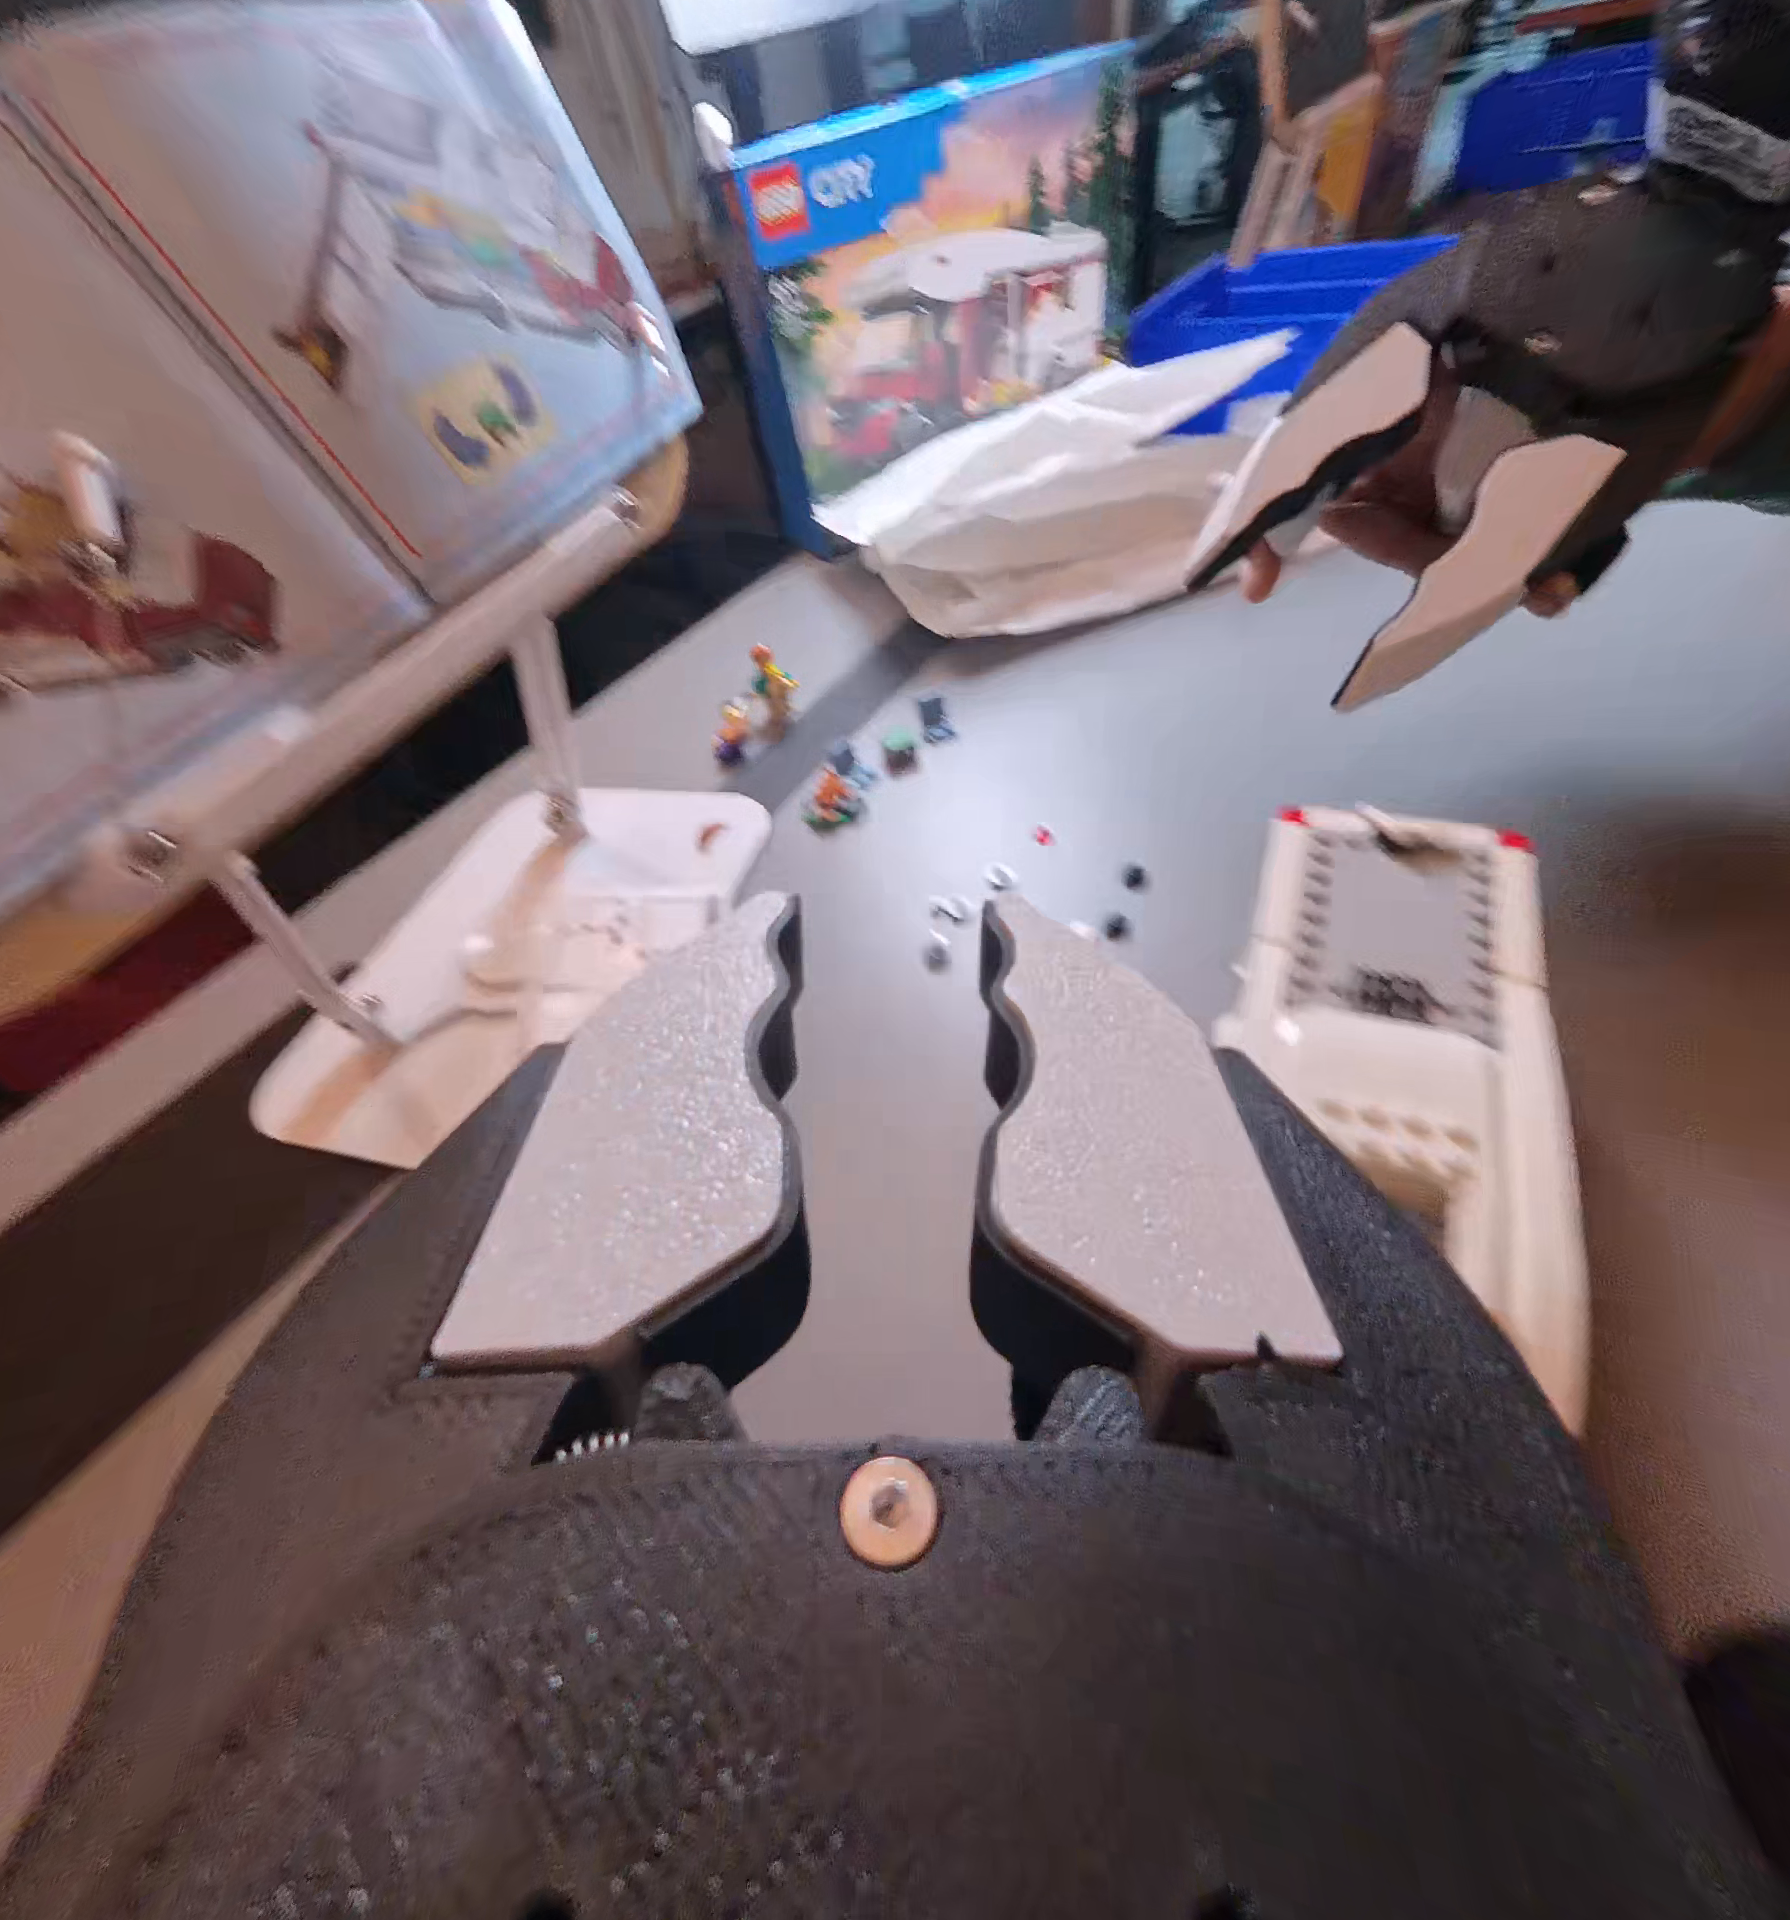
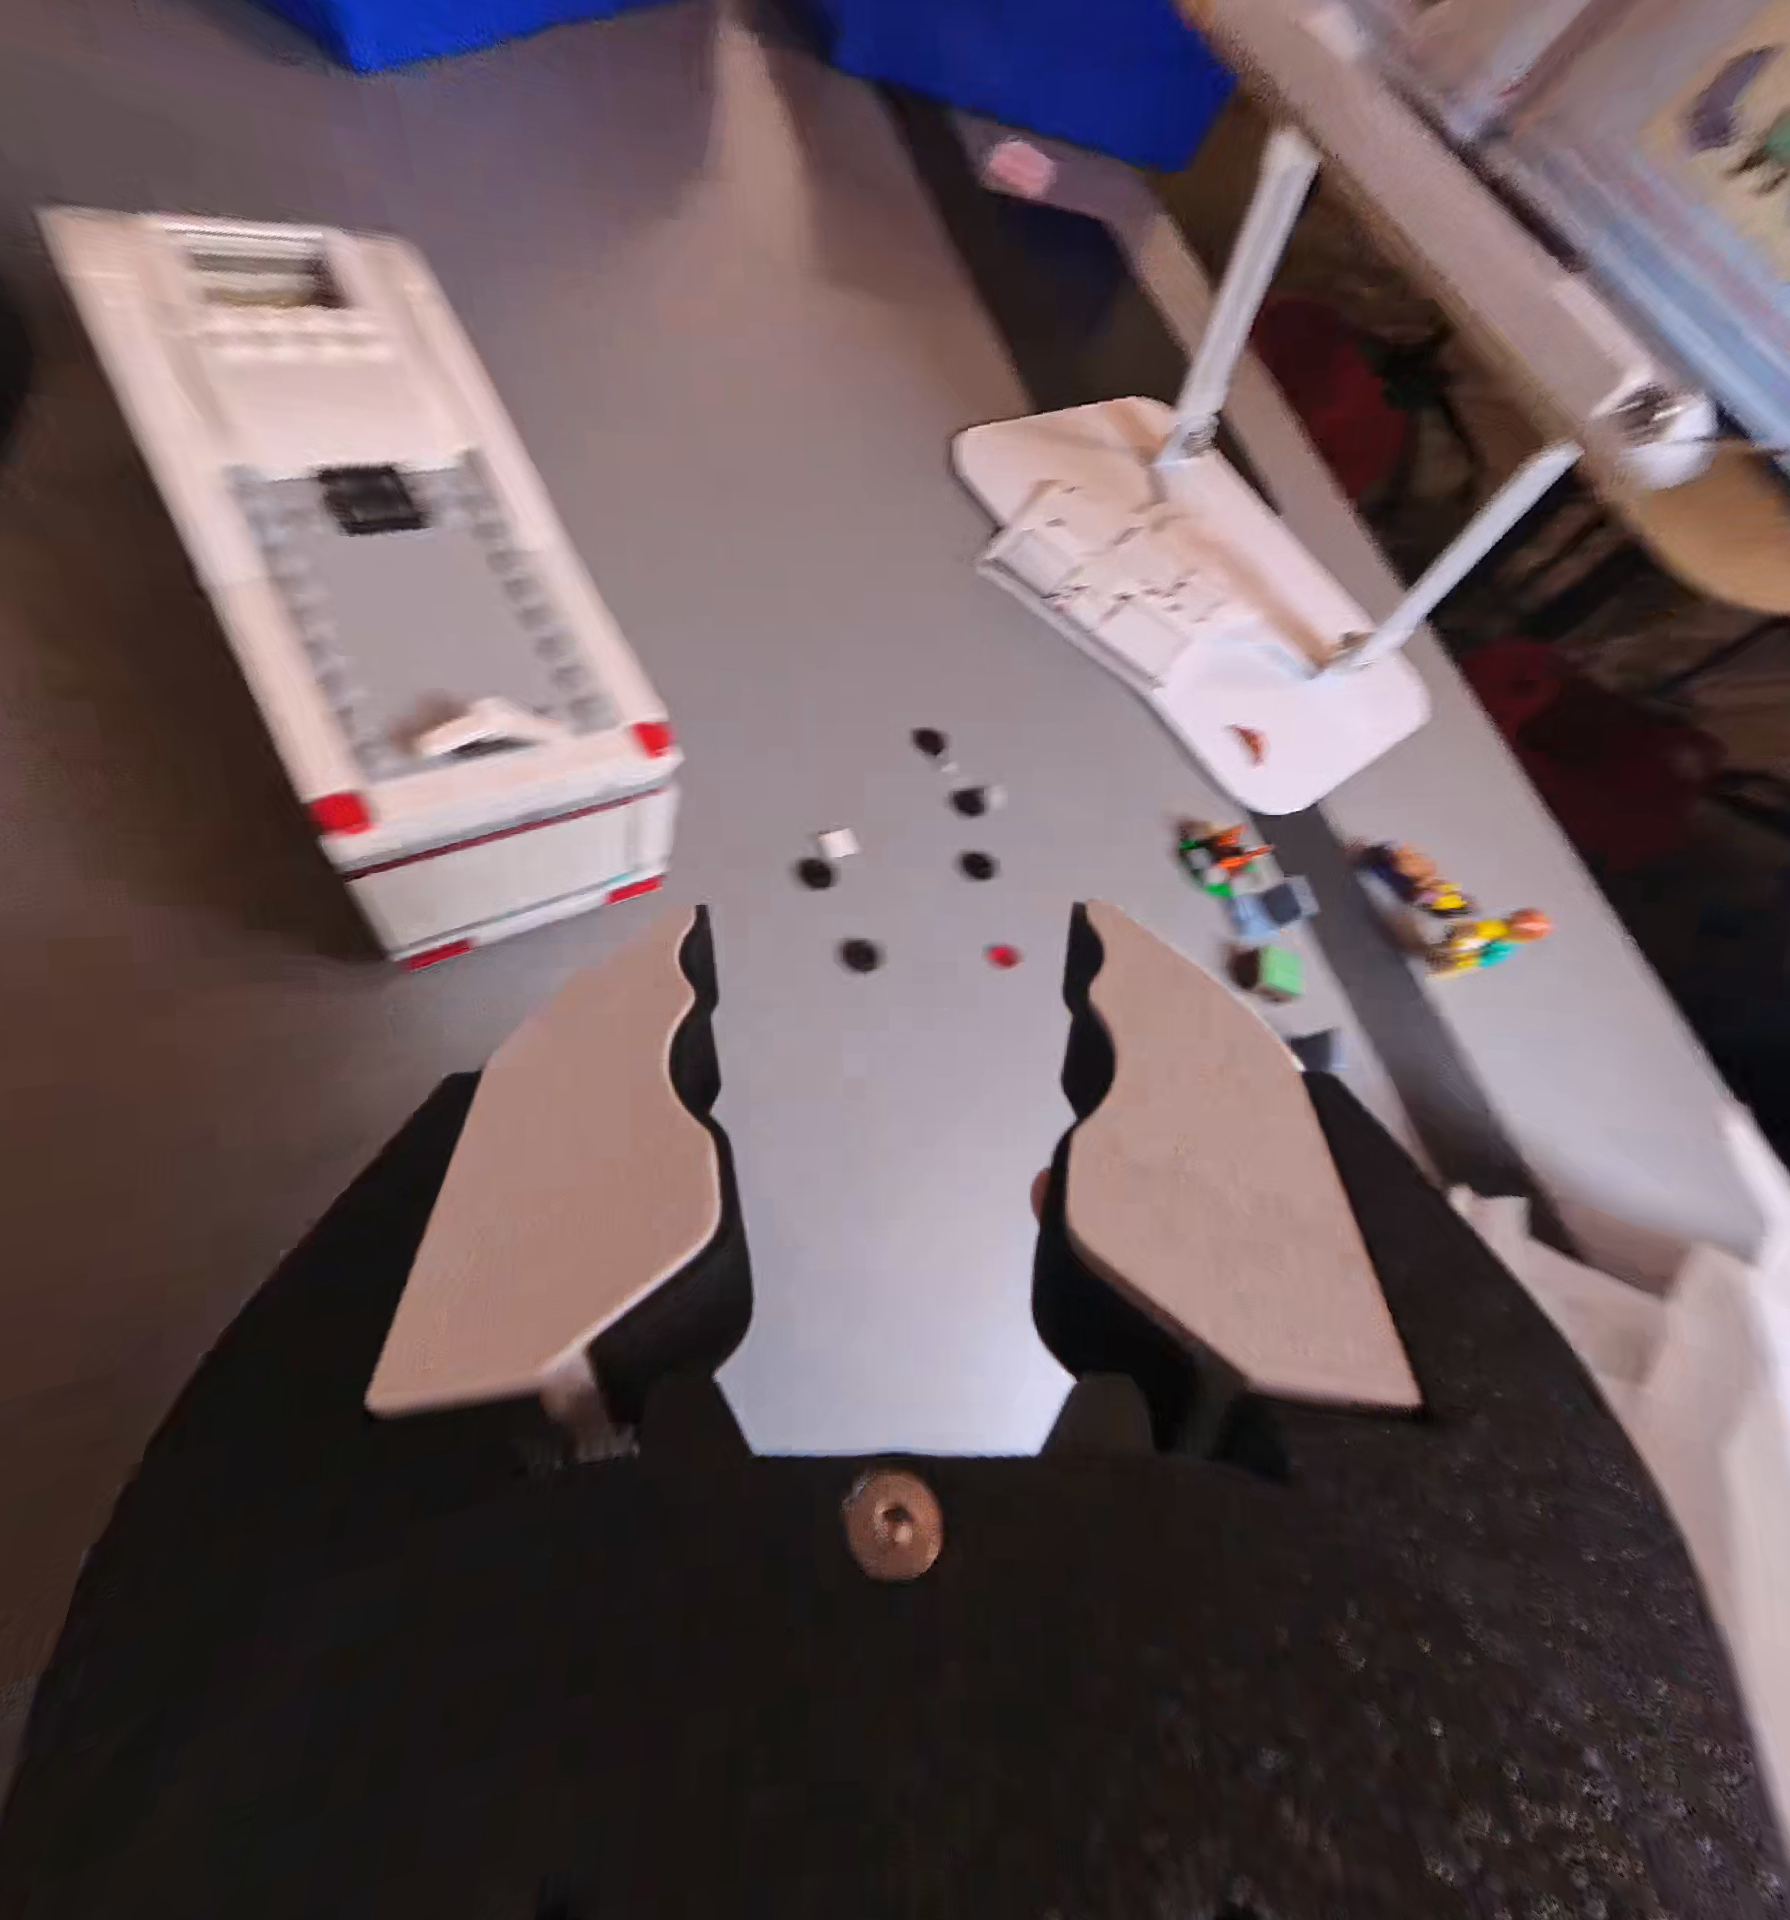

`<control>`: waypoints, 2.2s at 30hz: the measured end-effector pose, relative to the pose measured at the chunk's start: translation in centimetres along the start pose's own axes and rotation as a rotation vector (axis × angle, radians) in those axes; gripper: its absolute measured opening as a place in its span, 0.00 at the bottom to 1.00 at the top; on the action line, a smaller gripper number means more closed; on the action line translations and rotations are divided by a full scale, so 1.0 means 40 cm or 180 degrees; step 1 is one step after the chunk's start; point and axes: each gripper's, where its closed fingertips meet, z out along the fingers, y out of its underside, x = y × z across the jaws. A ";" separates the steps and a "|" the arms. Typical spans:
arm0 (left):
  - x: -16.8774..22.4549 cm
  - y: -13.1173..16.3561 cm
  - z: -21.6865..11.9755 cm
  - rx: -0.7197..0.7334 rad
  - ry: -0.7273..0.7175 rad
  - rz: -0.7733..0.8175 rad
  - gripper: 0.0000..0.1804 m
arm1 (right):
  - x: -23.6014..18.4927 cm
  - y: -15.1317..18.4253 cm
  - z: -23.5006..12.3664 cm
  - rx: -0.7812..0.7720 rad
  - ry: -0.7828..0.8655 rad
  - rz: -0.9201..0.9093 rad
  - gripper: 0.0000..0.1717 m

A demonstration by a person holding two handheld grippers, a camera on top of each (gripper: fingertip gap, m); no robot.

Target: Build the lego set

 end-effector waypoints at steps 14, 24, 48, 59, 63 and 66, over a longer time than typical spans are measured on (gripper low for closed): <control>0.265 0.263 -0.030 -0.0822 0.0844 0.0096 0.37 | -0.210 0.047 0.059 -0.0011 -0.0214 0.0234 0.37; 0.284 0.225 0.093 -0.0734 0.0997 0.0167 0.37 | -0.156 0.080 0.028 0.0114 0.0132 0.0403 0.33; 0.264 0.220 0.075 -0.0446 0.0943 0.0083 0.38 | -0.156 0.075 0.018 0.0187 0.0295 0.0265 0.26; 0.249 0.306 0.070 -0.0928 0.0895 0.0301 0.39 | -0.154 0.075 0.016 0.0124 0.0373 0.0215 0.25; 0.242 0.313 0.072 -0.0999 0.0802 0.0329 0.34 | -0.153 0.075 0.016 0.0101 0.0394 0.0201 0.24; 0.242 0.313 0.071 -0.1011 0.0807 0.0317 0.34 | -0.152 0.076 0.016 0.0080 0.0414 0.0201 0.24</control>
